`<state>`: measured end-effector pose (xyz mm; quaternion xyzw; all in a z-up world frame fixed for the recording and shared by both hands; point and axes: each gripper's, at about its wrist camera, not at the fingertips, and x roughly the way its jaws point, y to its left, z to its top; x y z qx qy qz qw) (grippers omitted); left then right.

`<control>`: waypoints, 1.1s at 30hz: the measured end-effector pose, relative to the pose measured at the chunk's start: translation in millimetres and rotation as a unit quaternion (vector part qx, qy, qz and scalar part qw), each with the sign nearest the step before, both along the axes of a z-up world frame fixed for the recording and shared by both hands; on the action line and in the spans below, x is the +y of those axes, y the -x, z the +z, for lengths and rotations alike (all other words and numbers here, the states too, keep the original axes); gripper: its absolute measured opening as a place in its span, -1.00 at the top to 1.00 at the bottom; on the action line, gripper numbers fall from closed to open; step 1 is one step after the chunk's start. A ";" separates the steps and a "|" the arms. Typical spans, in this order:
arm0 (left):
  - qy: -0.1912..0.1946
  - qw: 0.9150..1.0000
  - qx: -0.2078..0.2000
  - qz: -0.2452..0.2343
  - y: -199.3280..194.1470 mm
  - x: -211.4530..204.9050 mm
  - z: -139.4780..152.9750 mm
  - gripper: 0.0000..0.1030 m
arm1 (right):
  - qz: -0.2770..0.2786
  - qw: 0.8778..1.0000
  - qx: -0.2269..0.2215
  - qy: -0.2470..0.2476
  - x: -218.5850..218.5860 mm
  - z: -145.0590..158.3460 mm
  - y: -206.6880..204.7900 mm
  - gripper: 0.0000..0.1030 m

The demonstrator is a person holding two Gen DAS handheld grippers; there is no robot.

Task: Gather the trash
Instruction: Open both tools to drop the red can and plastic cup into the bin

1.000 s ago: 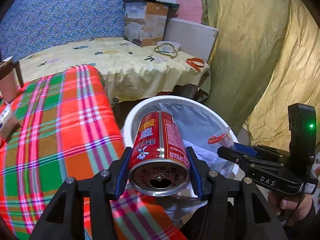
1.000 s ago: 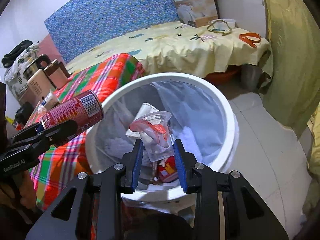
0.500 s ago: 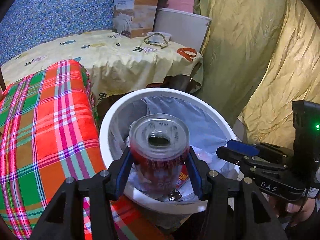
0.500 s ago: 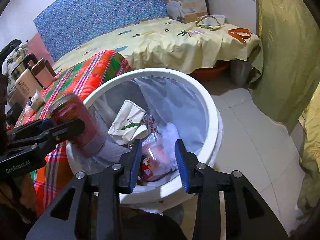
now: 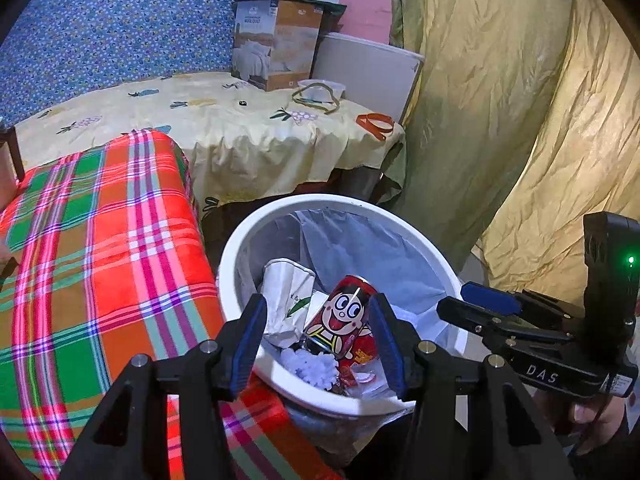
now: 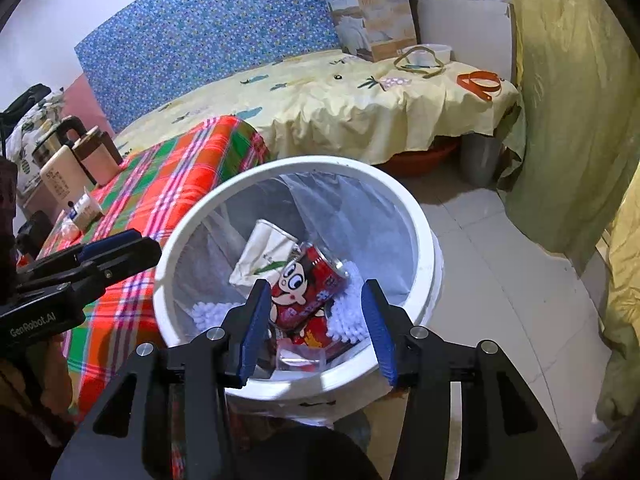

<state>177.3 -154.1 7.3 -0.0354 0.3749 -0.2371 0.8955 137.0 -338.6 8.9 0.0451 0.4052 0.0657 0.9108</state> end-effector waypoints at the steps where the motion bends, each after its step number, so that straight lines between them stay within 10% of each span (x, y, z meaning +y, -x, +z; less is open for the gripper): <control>1: 0.001 1.000 -0.001 0.001 2.2 2.0 1.0 -0.06 | 0.000 1.000 -0.003 -0.002 -0.1 2.2 2.1 0.05; 33: 0.013 0.994 -0.031 0.103 62.0 88.6 14.2 -0.06 | 0.099 0.994 -0.047 -0.016 79.1 24.4 33.8 0.05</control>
